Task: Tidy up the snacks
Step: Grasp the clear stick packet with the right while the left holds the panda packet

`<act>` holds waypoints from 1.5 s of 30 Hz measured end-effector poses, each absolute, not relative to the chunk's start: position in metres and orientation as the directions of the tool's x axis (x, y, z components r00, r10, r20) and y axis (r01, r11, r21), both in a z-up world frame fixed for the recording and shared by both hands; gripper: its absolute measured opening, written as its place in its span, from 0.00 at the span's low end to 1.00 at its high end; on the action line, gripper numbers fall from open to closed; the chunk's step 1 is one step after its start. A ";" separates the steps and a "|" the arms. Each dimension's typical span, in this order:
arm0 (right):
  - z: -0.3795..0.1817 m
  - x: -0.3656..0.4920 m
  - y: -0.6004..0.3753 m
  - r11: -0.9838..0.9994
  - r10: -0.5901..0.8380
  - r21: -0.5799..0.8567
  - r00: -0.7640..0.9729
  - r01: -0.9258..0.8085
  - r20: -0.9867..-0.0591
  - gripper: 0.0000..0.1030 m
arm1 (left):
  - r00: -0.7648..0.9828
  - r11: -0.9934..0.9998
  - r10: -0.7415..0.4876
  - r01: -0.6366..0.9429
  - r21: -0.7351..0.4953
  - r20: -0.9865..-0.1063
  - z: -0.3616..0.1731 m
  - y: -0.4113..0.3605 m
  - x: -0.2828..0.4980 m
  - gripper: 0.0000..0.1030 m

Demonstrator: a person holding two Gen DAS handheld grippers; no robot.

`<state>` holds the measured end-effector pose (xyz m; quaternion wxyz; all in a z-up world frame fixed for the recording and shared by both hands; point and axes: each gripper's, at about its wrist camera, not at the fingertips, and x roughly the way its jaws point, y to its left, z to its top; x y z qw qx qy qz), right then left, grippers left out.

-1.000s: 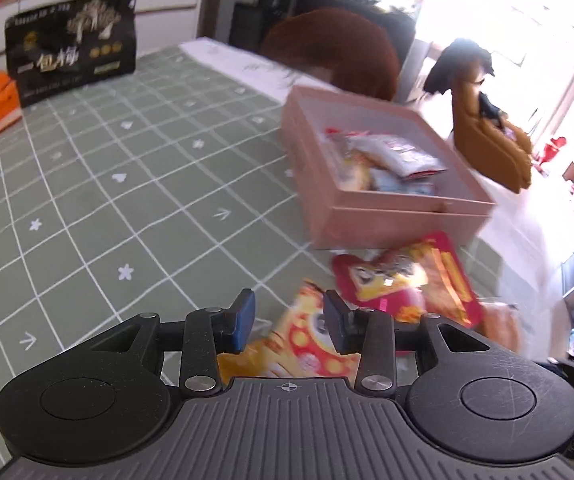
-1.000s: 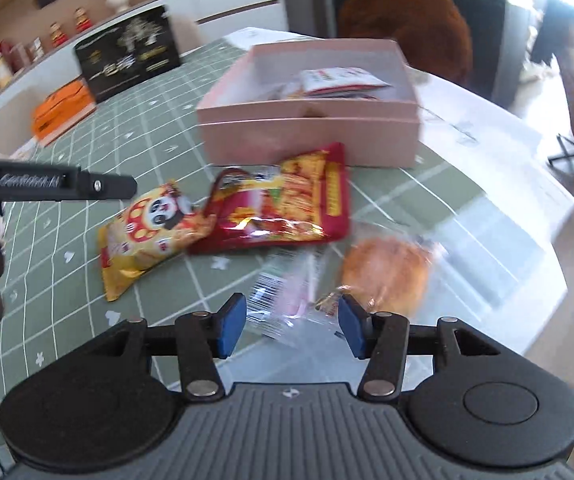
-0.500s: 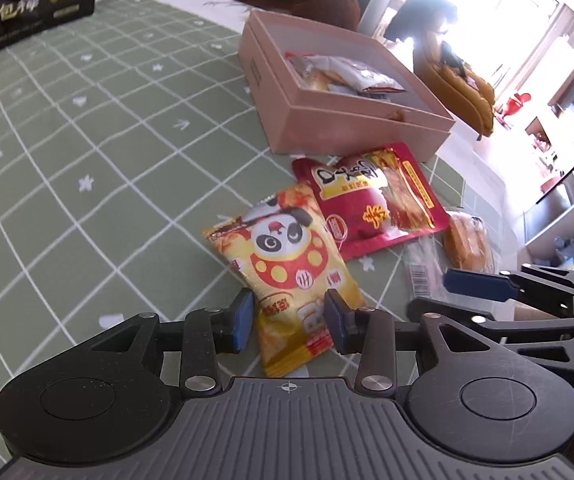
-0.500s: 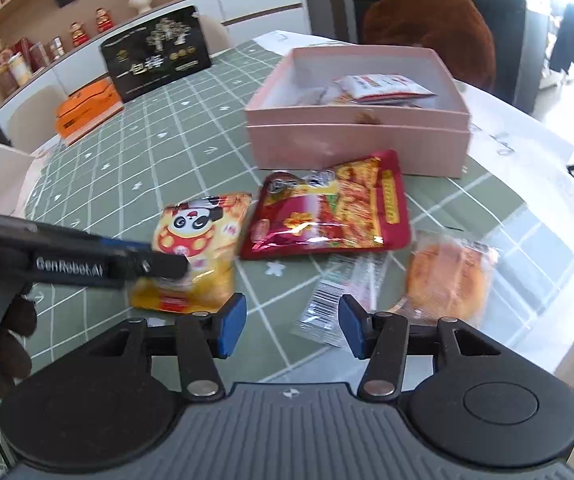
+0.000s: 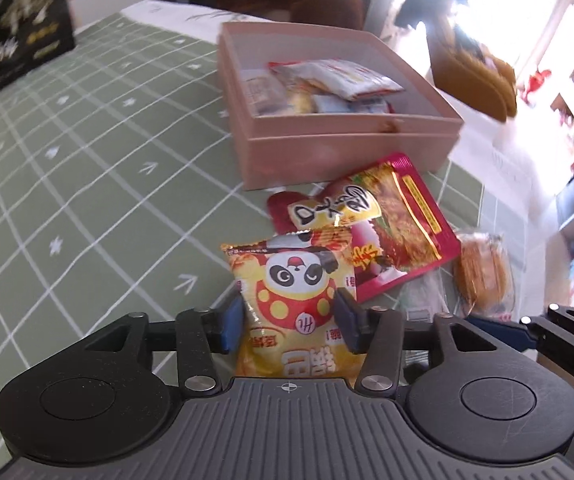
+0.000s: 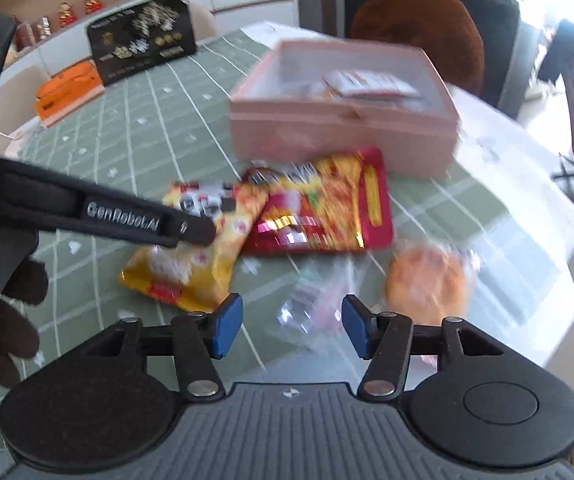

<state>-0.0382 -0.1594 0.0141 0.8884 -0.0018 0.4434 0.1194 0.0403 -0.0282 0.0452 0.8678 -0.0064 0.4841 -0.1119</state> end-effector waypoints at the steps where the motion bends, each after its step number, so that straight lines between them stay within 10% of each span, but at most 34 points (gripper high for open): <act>1: 0.011 -0.040 -0.162 0.972 0.211 0.109 0.571 -0.207 -0.793 0.55 | 0.507 0.975 -0.193 0.197 -0.106 -0.840 0.044 -0.032 0.041 0.56; 23: 0.020 -0.039 -0.163 0.979 0.180 0.078 0.625 -0.187 -0.760 0.72 | 0.500 0.976 -0.217 0.113 -0.186 -0.838 0.037 0.034 -0.010 0.60; 32: 0.021 0.030 -0.164 0.990 0.131 0.065 0.664 -0.123 -0.736 0.60 | 0.508 0.979 -0.202 0.120 -0.164 -0.837 0.036 0.029 -0.010 0.60; 36: 0.018 0.048 -0.173 0.976 0.215 0.183 0.609 -0.115 -0.763 0.33 | 0.512 0.977 -0.211 0.117 -0.176 -0.833 0.035 0.032 -0.011 0.60; 45: 0.019 -0.005 -0.157 0.949 0.285 0.148 0.564 -0.277 -0.775 0.37 | 0.516 0.977 -0.212 0.116 -0.177 -0.830 0.036 0.032 -0.013 0.60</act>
